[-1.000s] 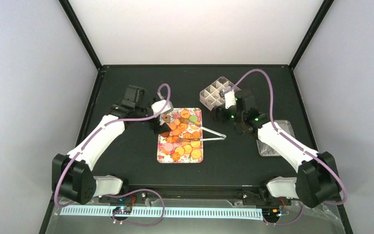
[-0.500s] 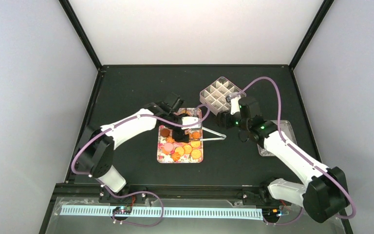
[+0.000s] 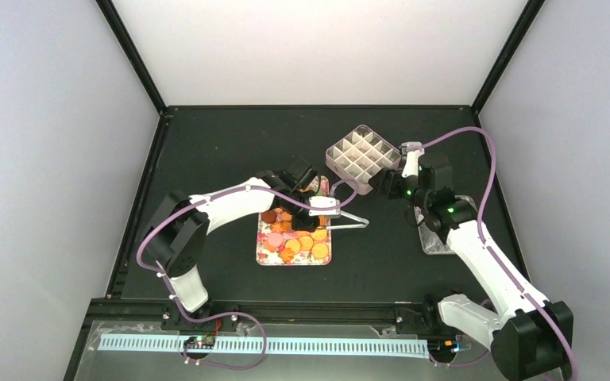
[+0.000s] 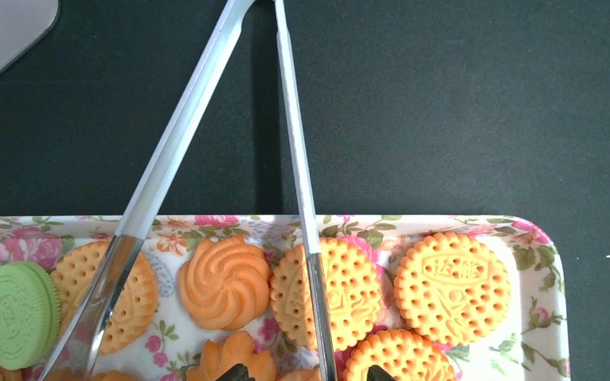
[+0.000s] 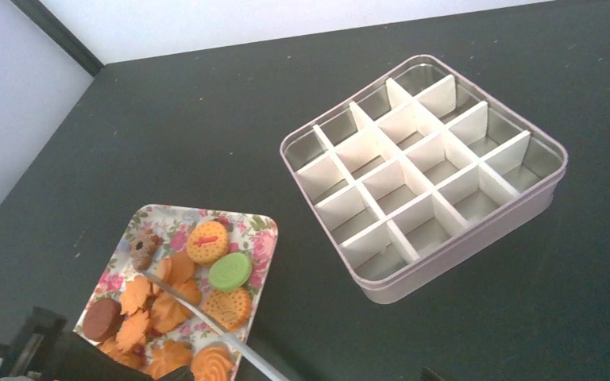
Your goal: Pack the cookies
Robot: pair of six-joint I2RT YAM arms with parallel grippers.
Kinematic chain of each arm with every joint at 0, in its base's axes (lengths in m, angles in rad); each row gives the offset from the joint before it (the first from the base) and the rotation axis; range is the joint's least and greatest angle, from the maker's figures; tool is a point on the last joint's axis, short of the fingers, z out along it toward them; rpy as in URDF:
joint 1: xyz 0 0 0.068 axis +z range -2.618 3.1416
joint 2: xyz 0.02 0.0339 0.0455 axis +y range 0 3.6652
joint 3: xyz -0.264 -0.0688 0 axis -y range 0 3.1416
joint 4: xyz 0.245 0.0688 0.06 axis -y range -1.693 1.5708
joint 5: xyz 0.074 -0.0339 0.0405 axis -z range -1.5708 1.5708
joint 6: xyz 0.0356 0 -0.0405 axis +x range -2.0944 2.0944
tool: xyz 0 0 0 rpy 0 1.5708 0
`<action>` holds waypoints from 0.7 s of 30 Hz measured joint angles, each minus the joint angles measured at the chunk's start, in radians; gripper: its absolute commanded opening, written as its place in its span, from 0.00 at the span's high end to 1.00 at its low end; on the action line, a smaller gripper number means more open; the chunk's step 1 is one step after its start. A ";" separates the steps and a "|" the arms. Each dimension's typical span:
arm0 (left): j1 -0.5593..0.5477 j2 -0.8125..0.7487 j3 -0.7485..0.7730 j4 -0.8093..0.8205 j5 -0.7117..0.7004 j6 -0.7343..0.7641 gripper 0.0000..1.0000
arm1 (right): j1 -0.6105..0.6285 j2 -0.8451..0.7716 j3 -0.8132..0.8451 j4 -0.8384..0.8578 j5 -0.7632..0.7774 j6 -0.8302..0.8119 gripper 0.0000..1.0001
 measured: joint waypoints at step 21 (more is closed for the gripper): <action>-0.019 0.012 -0.039 0.005 -0.039 -0.009 0.90 | -0.014 0.057 0.000 -0.014 -0.016 0.041 0.30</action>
